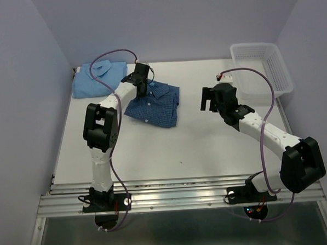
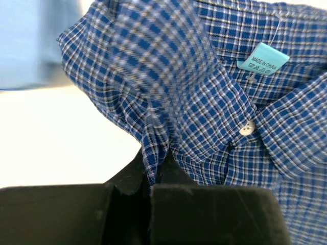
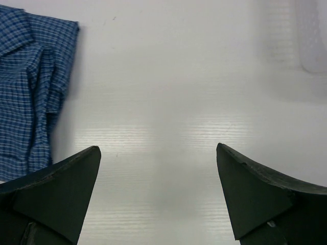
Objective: Fold and stack the long sleeve shirts
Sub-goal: Neatly place the folded shirt to the corner
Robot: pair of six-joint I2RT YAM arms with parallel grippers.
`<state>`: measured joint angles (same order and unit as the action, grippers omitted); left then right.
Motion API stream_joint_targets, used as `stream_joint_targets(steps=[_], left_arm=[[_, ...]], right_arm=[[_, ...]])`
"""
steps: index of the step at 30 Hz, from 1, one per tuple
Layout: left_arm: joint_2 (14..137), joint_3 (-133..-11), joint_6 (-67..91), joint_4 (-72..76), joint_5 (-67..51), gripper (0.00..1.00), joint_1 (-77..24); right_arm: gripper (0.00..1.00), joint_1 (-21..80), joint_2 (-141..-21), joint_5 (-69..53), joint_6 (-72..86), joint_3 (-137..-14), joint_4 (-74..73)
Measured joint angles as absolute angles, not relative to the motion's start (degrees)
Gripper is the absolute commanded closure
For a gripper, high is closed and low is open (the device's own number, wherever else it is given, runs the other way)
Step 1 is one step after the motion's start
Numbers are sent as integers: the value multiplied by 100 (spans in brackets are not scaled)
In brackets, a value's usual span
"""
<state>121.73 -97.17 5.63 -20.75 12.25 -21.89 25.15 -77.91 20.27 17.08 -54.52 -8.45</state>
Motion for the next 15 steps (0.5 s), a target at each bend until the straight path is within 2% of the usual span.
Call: stream_joint_targets(steps=[9, 15], left_arm=[[11651, -10790, -397, -2259, 3052, 100, -2152], [11443, -10925, -1081, -2178, 3804, 100, -2137]], right_arm=[[0, 2515, -7756, 2580, 1533, -5448, -851], [0, 2515, -7756, 2707, 1470, -5448, -849]])
